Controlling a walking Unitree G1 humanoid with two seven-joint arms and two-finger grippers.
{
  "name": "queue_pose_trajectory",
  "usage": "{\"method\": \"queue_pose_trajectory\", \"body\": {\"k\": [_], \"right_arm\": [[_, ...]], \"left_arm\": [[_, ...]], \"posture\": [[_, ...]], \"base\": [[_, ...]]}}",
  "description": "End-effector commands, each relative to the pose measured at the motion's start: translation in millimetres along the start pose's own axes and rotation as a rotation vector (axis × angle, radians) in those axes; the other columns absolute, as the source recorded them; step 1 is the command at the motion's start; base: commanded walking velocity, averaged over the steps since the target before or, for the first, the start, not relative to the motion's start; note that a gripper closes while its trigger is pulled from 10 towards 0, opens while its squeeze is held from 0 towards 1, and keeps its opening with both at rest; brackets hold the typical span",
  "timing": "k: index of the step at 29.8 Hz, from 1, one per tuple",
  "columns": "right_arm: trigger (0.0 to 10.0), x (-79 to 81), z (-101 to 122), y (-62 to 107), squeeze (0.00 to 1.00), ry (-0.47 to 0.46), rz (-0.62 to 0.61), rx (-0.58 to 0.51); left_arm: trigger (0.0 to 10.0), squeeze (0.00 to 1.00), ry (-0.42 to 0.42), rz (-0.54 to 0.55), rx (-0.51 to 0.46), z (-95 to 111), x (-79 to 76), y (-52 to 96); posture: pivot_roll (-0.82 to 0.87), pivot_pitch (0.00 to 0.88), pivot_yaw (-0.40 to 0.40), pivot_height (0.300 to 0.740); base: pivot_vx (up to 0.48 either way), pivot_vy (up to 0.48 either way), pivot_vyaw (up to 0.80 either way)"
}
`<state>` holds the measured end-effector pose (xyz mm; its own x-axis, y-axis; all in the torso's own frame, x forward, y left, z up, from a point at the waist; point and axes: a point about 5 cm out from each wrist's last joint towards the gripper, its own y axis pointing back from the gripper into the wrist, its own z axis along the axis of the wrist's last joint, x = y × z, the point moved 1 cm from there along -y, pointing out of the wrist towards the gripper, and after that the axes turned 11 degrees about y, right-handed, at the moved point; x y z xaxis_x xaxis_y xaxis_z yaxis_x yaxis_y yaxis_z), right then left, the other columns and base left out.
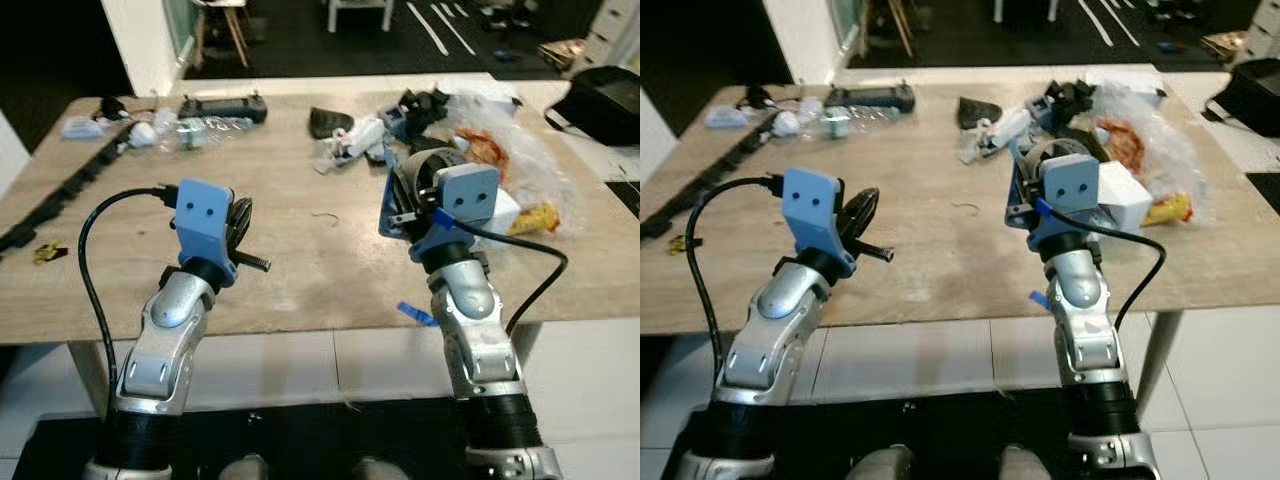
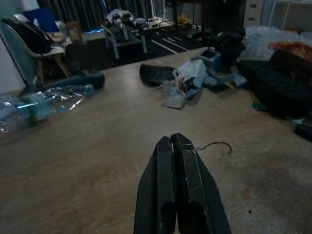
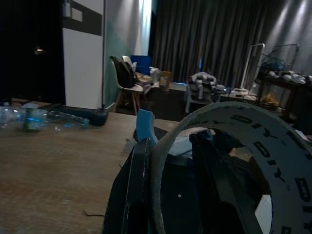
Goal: Picking trash to rubbish bin
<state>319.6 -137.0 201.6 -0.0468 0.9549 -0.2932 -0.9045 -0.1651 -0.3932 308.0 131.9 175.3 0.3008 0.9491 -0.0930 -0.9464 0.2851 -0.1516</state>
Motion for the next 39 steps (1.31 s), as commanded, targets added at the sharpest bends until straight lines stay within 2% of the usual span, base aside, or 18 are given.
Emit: {"method": "queue_pose_trajectory", "body": {"k": [1, 15, 23, 28, 31, 35, 39], "right_arm": [[10.0, -1.7, -3, 0.8, 0.00, -0.026, -0.019, 0.016], [10.0, -5.9, -9, 2.2, 0.00, -0.046, -0.051, 0.053], [10.0, -6.5, -10, 2.3, 0.00, -0.050, -0.057, 0.060], [10.0, -7.0, -9, 2.0, 0.00, -0.051, -0.060, 0.060], [10.0, -7.7, -10, 2.2, 0.00, -0.055, -0.065, 0.064], [10.0, -7.9, -12, 3.0, 0.00, -0.059, -0.069, 0.077], [10.0, -10.3, -16, 3.9, 0.00, -0.053, -0.091, 0.106]], "left_arm": [[10.0, 0.00, 0.003, -0.001, 0.037, -5, 2.1, 1.0], [10.0, 0.00, 0.045, 0.046, 0.050, -8, 7.4, 2.3], [10.0, 0.00, 0.054, 0.006, 0.083, -13, 4.0, 3.5], [10.0, 0.00, 0.045, 0.014, 0.081, -13, 4.1, 3.8], [10.0, 0.00, 0.074, 0.035, 0.105, -17, 5.2, 2.9], [10.0, 0.00, 0.059, 0.058, 0.111, -18, 5.5, 1.5], [10.0, 0.00, 0.038, 0.094, 0.078, -14, 8.0, -0.5]], "posture": [[-0.01, 0.059, 0.025, 0.740], [-0.01, 0.068, 0.028, 0.740], [-0.01, 0.072, 0.030, 0.740], [-0.01, 0.072, 0.030, 0.740], [-0.01, 0.072, 0.029, 0.740], [-0.01, 0.074, 0.030, 0.740], [-0.02, 0.076, 0.031, 0.740]], "base": [[0.000, 0.000, 0.00], [0.000, 0.000, -0.71], [0.000, 0.000, -0.80], [0.000, 0.000, -0.80], [0.000, 0.000, -0.80], [0.000, 0.000, -0.80], [0.000, 0.000, -0.80]]}}
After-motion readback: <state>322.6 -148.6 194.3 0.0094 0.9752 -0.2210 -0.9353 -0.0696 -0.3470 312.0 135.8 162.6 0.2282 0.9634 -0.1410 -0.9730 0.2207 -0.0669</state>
